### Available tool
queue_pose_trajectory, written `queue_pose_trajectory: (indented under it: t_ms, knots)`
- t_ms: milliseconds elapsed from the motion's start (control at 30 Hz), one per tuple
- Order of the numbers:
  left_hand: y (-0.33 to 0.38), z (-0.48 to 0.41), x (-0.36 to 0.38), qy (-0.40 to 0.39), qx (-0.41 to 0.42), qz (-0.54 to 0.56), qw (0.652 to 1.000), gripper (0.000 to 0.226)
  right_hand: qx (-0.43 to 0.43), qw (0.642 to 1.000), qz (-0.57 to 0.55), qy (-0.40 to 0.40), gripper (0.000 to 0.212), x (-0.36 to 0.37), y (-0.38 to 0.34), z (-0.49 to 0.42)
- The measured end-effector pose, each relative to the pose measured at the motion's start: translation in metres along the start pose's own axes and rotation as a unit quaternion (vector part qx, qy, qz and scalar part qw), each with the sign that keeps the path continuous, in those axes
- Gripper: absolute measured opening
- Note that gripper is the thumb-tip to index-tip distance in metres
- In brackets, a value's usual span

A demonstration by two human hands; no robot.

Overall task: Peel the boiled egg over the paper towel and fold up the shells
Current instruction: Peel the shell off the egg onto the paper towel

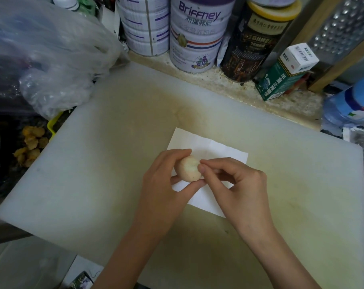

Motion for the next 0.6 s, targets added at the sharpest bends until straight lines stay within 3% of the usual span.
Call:
queue_pose_trajectory:
  t_ms: [167, 400, 500, 600]
  knots:
    - [0.001, -0.002, 0.0, 0.014, -0.004, -0.004, 1.0, 0.045, -0.088, 0.993, 0.079, 0.005, 0.008, 0.003, -0.003, 0.0]
    - [-0.001, -0.001, 0.0, 0.003, -0.006, -0.013, 1.0, 0.048, -0.135, 0.978, 0.156, -0.015, 0.007, 0.004, -0.001, -0.003]
    - [-0.005, -0.002, 0.0, -0.009, -0.036, 0.007, 0.999, 0.051, -0.082, 0.985, 0.148, -0.032, 0.011, 0.005, 0.003, -0.007]
    - [-0.011, -0.002, 0.0, -0.03, -0.087, 0.057, 0.994, 0.051, 0.091, 0.994, 0.006, -0.06, 0.017, 0.007, 0.013, -0.011]
Point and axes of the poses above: each hand's wrist, its own z-axis away from the middle knuckle, its own x-axis out of the palm, y = z × x, the point moved 4 cm from there along -z, towards the middle knuckle, and after that the axes turned 4 degrees about y, right-handed, at the moved point
